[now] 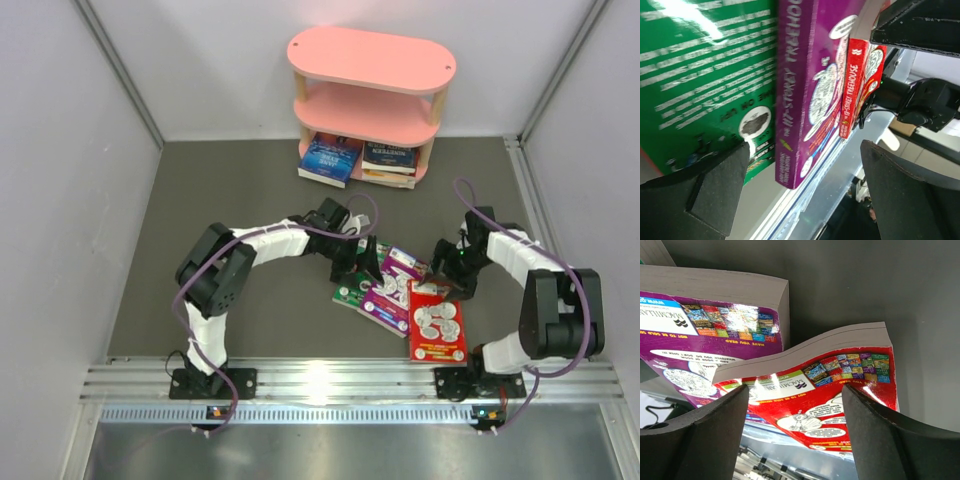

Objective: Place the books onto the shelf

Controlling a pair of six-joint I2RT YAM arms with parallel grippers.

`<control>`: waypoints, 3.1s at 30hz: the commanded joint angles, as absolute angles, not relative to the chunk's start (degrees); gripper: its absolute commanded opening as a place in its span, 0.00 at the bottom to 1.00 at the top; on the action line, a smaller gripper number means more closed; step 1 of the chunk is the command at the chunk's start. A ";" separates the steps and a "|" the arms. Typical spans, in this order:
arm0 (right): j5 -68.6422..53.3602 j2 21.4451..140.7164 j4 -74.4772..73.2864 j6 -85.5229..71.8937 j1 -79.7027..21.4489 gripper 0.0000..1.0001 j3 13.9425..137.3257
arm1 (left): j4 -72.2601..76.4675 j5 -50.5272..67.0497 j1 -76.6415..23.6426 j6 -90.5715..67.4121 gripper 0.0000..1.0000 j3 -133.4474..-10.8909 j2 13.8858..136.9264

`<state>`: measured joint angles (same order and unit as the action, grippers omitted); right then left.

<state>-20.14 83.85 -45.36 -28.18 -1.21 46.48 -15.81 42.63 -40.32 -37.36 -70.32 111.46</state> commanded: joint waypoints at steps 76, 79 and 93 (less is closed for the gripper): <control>18.89 106.08 -47.72 -22.94 -50.27 0.59 99.67 | -48.62 37.69 -29.00 -52.46 0.00 -115.76 108.55; 20.74 105.65 -47.37 -22.50 -50.27 0.32 99.41 | -44.83 40.07 -28.92 -55.72 0.00 -113.57 107.23; 20.93 98.01 -46.85 -22.06 -49.92 0.00 96.94 | -37.07 37.54 -23.56 -58.10 0.44 -99.94 97.49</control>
<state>23.73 102.02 -48.75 -19.59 -49.93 97.47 -43.42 29.98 -26.15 -58.30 -99.20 108.29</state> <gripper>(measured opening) 0.275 0.409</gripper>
